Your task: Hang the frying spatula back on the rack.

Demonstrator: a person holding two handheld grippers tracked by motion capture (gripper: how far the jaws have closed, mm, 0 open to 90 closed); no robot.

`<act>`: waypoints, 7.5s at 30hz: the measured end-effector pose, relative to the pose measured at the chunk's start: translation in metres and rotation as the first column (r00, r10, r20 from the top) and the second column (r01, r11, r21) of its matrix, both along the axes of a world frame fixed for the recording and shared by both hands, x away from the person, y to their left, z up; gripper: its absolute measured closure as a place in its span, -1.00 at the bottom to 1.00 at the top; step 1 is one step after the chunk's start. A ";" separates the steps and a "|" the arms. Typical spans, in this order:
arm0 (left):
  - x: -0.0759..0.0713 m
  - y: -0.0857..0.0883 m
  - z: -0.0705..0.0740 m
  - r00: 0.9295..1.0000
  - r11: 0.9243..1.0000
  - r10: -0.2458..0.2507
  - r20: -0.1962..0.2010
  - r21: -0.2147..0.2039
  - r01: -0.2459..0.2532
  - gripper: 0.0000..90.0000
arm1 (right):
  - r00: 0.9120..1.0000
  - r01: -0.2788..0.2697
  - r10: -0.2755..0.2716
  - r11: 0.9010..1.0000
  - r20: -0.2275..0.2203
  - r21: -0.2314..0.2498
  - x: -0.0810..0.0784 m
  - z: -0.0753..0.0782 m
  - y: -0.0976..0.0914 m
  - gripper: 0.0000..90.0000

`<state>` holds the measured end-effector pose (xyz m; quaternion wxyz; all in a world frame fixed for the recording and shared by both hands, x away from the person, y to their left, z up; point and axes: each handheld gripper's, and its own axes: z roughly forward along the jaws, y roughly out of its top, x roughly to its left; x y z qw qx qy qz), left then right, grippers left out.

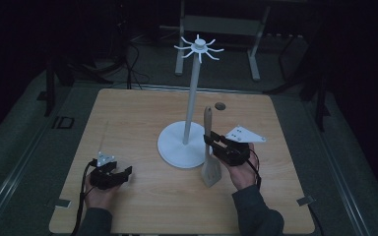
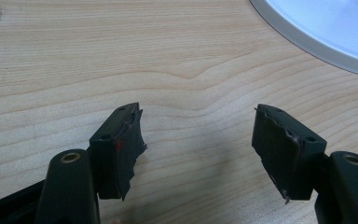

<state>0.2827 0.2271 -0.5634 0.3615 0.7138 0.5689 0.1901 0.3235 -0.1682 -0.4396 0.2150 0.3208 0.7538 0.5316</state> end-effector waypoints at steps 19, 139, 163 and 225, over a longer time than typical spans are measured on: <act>0.000 0.000 -0.001 1.000 1.000 -0.003 -0.002 0.000 0.003 -0.26 | 1.000 -0.002 0.001 0.999 0.027 0.046 0.002 0.007 0.002 0.65; 0.001 0.001 -0.001 1.000 1.000 0.005 0.003 -0.001 -0.005 -0.27 | 0.992 -0.003 -0.010 0.995 0.125 0.103 0.027 0.078 0.003 0.65; 0.001 0.000 -0.001 1.000 1.000 0.002 0.001 -0.001 -0.002 -0.27 | 0.990 -0.016 0.005 0.997 0.142 0.081 0.031 0.101 0.003 0.65; 0.000 0.001 0.000 1.000 1.000 0.005 0.005 -0.002 -0.005 -0.28 | 0.998 -0.035 0.033 0.999 0.056 0.038 0.066 0.118 0.026 0.65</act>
